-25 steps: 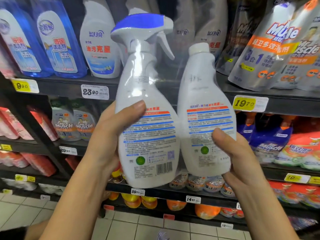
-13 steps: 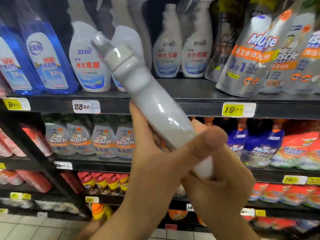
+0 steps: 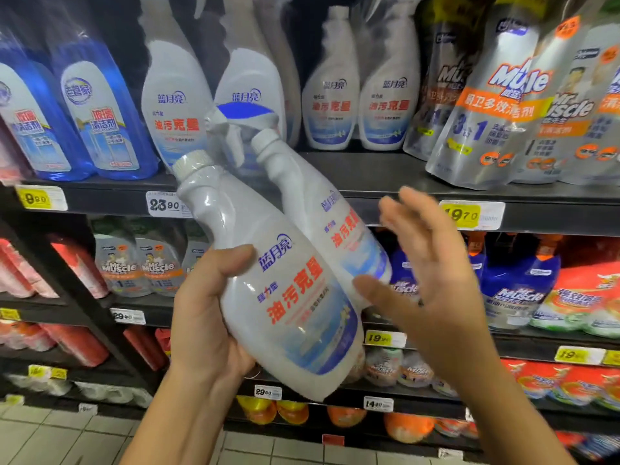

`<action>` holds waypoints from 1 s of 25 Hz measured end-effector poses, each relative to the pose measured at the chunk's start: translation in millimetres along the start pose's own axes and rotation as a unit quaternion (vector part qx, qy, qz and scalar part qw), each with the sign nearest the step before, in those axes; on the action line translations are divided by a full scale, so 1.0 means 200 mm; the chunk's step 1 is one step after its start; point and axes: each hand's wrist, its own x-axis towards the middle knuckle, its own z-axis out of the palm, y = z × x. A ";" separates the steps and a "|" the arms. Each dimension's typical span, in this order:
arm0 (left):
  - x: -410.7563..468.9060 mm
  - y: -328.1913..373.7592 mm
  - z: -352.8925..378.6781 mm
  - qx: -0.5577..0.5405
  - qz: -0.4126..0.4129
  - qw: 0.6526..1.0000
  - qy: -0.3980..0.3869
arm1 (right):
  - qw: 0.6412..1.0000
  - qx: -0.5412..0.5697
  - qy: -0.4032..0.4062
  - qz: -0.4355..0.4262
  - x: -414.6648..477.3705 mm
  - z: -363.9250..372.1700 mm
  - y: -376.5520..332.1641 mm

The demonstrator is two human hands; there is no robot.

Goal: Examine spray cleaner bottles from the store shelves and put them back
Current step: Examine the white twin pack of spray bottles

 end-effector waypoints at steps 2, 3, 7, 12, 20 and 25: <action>0.00 0.03 -0.01 -0.006 -0.002 0.999 -0.035 | 0.996 0.047 0.025 0.071 0.07 -0.04 0.07; 0.00 0.04 -0.02 -0.009 -0.013 0.998 -0.065 | 0.992 0.058 0.011 0.114 0.13 -0.05 0.09; 0.07 0.06 -0.02 -0.150 -0.111 0.955 -0.230 | 0.955 0.235 -0.106 0.150 0.18 -0.13 0.18; 0.26 0.11 0.03 -0.082 -0.125 0.948 -0.282 | 0.951 0.270 0.008 0.148 0.17 -0.10 0.17; 0.51 0.14 0.05 0.380 0.086 0.911 -0.133 | 0.942 0.267 0.153 0.136 0.42 -0.16 0.10; 0.75 0.15 0.13 0.397 0.088 0.908 -0.101 | 0.964 0.139 0.222 0.046 0.64 -0.16 0.10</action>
